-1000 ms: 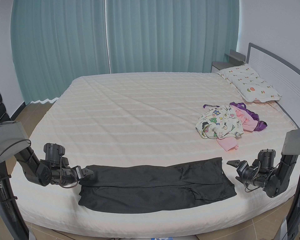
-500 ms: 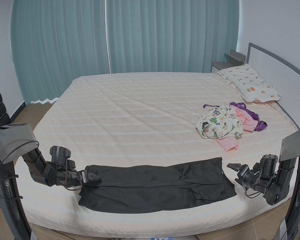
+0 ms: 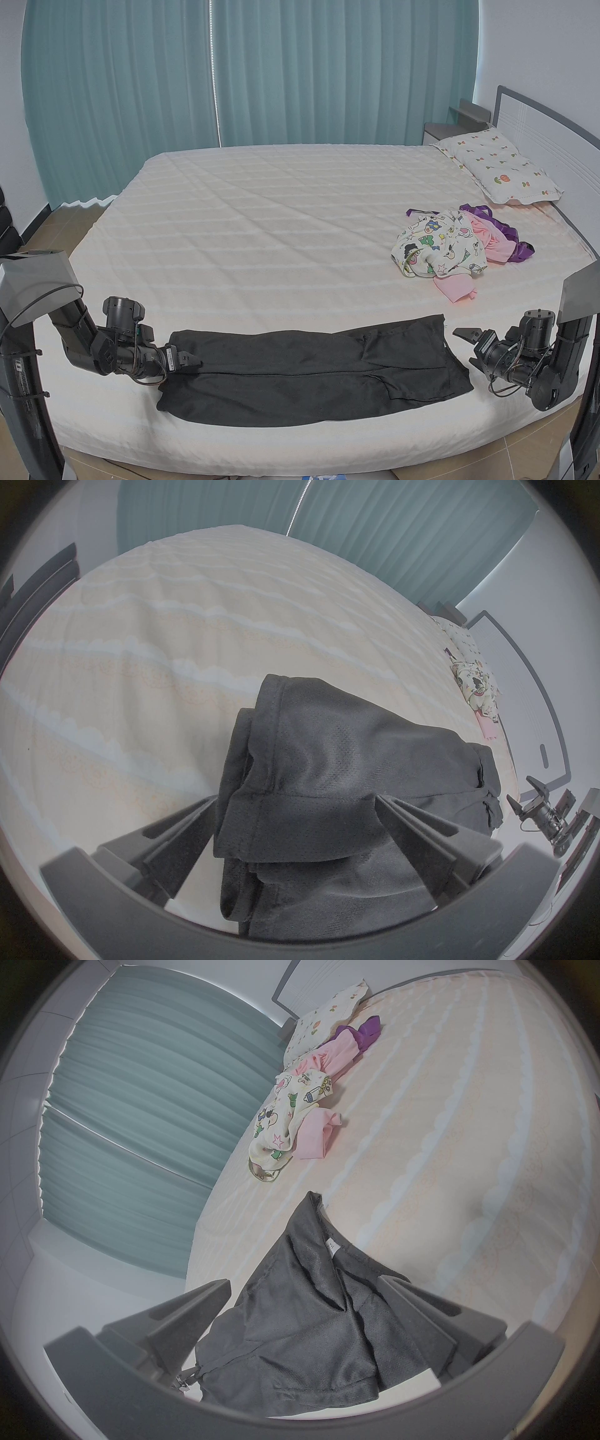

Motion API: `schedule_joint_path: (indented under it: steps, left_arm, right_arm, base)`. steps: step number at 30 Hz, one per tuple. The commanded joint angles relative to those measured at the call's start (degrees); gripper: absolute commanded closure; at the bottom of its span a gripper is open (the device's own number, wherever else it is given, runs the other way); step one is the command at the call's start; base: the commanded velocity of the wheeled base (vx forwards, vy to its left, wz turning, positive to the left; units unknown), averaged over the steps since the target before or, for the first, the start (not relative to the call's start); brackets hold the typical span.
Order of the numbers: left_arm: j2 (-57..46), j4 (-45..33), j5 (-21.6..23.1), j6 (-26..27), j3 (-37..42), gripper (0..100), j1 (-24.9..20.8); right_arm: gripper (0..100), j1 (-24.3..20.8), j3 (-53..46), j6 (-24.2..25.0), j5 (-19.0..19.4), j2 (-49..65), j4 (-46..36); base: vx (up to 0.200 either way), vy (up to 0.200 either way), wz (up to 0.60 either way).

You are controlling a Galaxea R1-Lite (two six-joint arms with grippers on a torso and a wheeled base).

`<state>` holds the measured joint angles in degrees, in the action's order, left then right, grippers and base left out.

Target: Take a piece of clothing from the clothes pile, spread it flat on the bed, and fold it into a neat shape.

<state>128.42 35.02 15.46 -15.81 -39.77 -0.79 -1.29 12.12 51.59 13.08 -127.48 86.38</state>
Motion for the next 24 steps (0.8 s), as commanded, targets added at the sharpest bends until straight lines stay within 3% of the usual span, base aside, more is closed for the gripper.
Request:
schedule_joint_path:
  steps: [1, 10, 24]
  left_arm:
    - [0.78, 0.04, 0.01, -0.10, -0.14, 100, -0.26]
    - [0.17, 0.04, -0.08, -0.01, 0.92, 100, 0.53]
    - [-4.31, -0.57, 0.54, -0.10, 2.76, 100, 5.36]
  right_arm:
    - [0, -0.03, -0.08, 0.09, 0.02, -0.14, 0.01]
    - [0, -0.03, -0.16, 0.09, 0.02, -0.14, 0.10]
    - [0, -0.03, -0.34, 0.18, 0.02, -0.14, 0.10]
  base:
    - [0.000, 0.000, 0.00]
    - [0.000, 0.000, 0.00]
    - [0.000, 0.000, 0.00]
